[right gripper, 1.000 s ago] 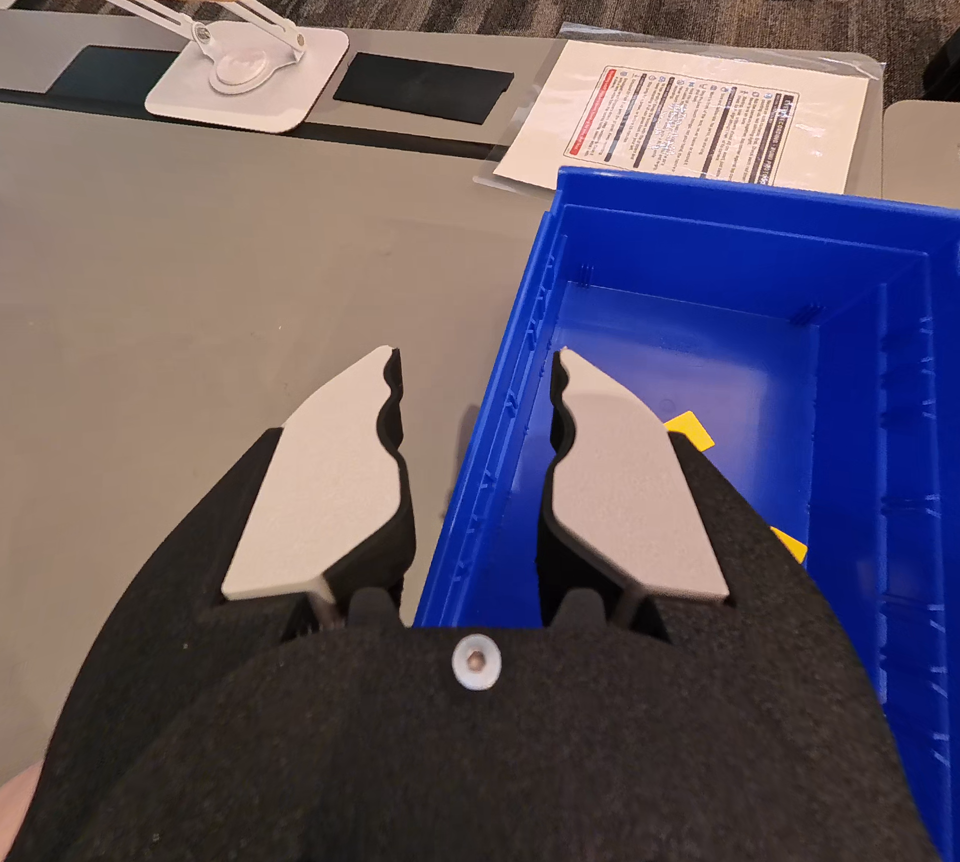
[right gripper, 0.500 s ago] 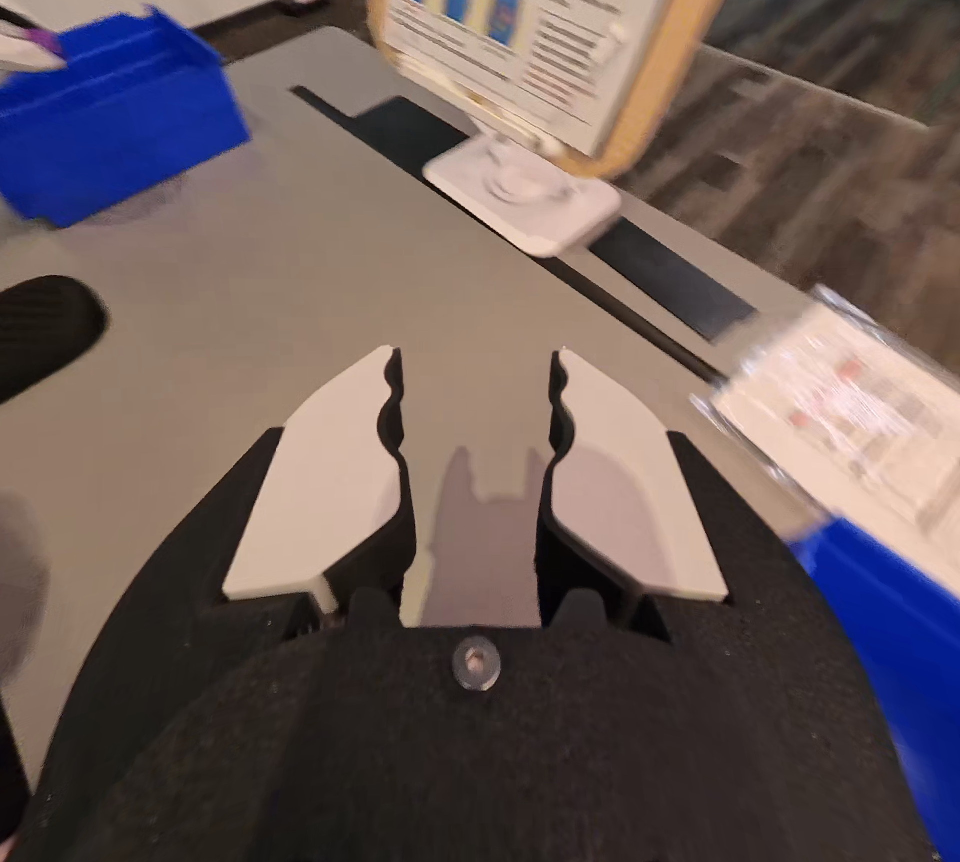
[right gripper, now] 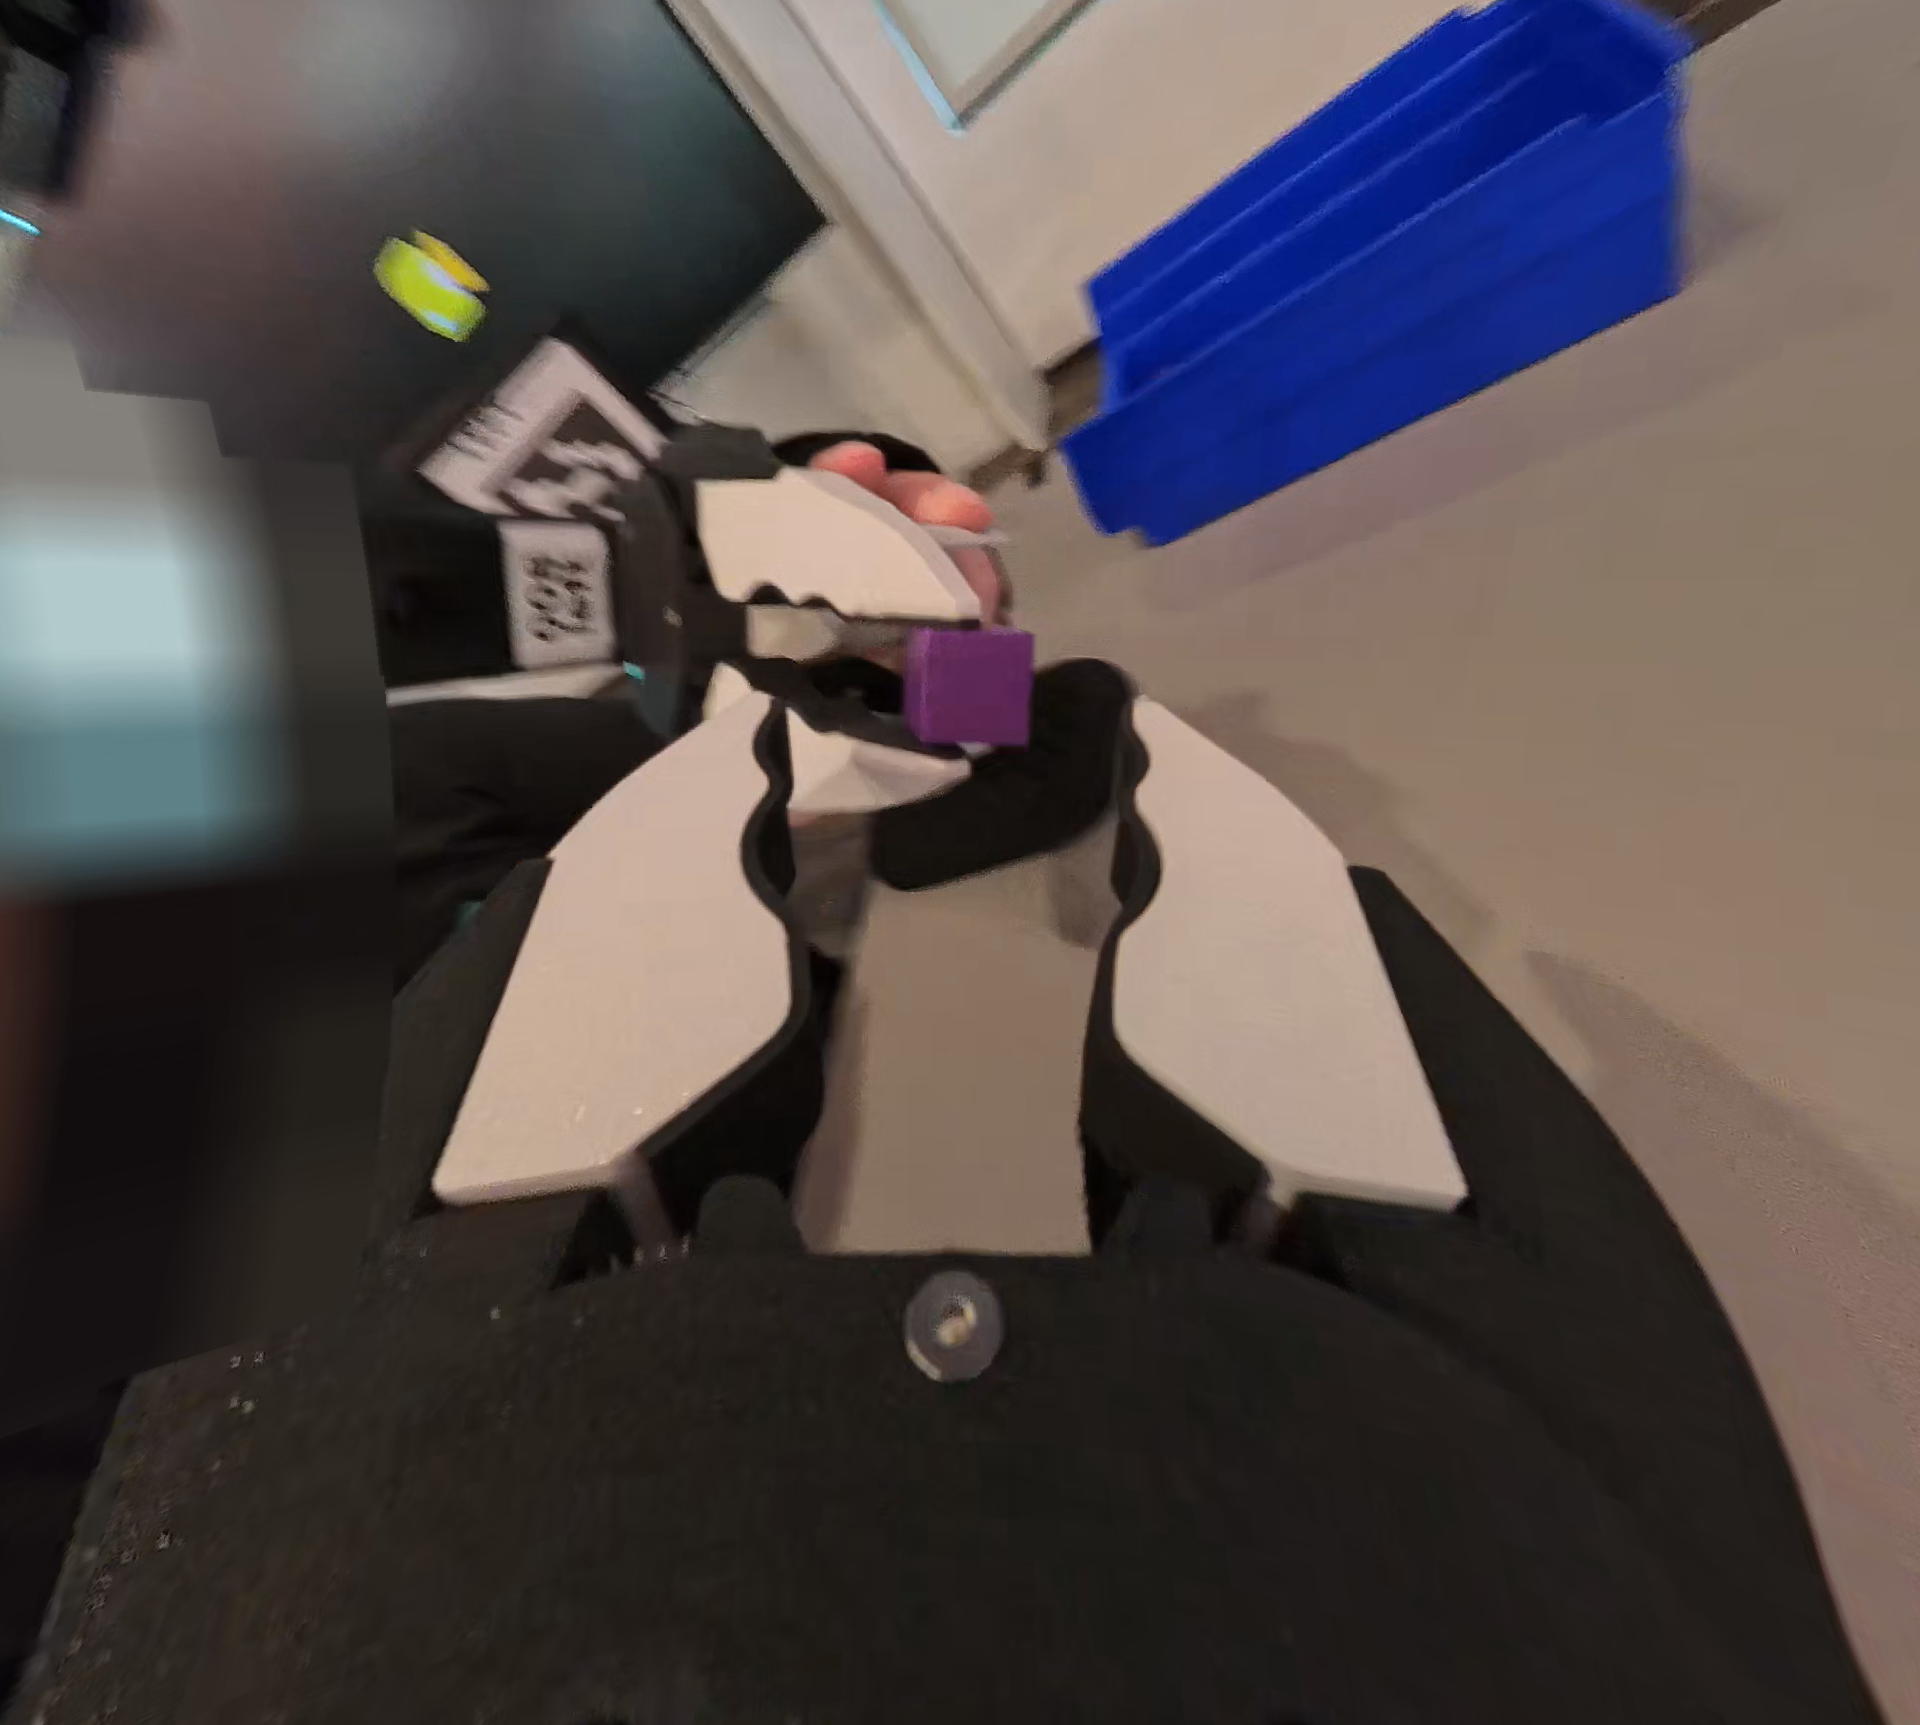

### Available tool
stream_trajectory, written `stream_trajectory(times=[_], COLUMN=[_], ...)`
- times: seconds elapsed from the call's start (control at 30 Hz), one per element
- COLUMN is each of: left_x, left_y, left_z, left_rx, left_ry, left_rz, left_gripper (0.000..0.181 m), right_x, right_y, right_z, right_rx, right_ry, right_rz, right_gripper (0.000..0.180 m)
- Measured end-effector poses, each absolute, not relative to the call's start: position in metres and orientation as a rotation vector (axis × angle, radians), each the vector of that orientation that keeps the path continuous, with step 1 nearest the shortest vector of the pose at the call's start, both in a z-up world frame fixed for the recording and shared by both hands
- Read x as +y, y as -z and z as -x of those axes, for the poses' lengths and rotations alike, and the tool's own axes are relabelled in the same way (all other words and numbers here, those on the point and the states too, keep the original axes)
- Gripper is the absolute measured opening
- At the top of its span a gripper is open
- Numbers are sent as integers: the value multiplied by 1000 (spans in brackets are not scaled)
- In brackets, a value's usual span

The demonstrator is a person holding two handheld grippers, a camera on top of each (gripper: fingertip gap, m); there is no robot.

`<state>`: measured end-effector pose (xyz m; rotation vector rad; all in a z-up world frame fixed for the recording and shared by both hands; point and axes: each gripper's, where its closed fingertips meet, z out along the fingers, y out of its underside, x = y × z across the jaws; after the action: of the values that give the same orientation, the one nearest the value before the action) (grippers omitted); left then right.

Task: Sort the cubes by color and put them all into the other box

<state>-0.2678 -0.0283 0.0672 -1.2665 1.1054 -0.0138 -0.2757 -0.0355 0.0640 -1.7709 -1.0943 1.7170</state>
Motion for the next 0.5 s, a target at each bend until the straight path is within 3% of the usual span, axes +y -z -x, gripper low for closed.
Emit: stream_trajectory(times=[0.1,0.13,0.23,0.5], left_x=[-35,-37,-36,-30], left_y=[-67,-67,-64,-59], left_z=[255,252,251,255], left_rx=[1124,1124,1132,1087], left_ry=[66,83,93,150], left_rz=[1220,1209,1211,1259], left_gripper=[22,22,22,22], right_x=[-42,-42,-47,-44], right_y=[-72,-68,-61,-47], right_z=[278,278,274,278], right_rx=[-1021,-1027,-1097,-1207], right_ry=[-2009,-2018,-2039,-1870], right_rz=[1743,1763,1785,1817], right_gripper=[47,36,27,22])
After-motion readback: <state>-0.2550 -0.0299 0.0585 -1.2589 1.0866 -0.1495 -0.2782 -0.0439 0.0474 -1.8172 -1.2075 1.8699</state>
